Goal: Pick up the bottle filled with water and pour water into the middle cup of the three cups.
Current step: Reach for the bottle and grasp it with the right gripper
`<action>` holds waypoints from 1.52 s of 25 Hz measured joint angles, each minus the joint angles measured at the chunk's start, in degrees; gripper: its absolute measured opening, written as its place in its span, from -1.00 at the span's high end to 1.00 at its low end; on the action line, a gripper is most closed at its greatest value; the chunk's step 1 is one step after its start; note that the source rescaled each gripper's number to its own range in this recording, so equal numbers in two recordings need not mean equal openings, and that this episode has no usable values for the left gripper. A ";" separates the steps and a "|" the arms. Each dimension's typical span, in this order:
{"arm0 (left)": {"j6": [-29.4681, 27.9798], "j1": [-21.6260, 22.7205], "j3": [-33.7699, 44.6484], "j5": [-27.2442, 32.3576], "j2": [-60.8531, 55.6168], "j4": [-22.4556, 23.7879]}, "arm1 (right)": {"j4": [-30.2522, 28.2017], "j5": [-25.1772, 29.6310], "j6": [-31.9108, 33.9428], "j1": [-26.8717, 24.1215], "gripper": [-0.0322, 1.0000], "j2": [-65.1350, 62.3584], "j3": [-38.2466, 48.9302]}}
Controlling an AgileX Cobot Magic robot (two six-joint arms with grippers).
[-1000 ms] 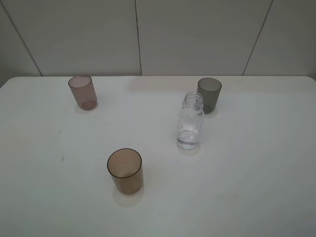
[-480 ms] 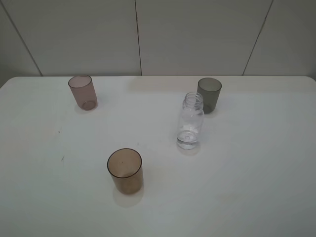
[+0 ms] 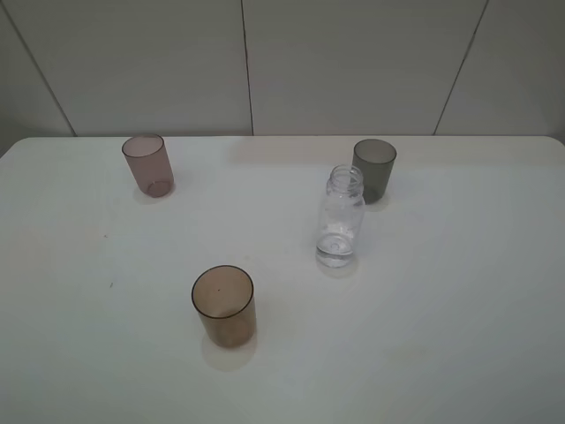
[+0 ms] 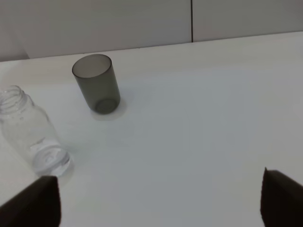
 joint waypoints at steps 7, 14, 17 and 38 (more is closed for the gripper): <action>0.00 0.00 0.00 0.00 0.00 0.00 | 3.45 -2.80 -0.99 0.00 -1.00 16.49 -0.30; 0.00 0.00 0.00 0.00 0.00 0.00 | 14.20 -22.60 -9.76 1.96 -1.00 36.24 -0.98; 0.00 0.00 0.00 0.00 0.00 0.00 | 15.55 -29.77 -13.45 8.34 -1.00 43.89 -0.98; 0.00 0.00 0.00 0.00 0.00 0.00 | 12.41 -112.89 -15.25 41.93 -1.00 75.44 25.92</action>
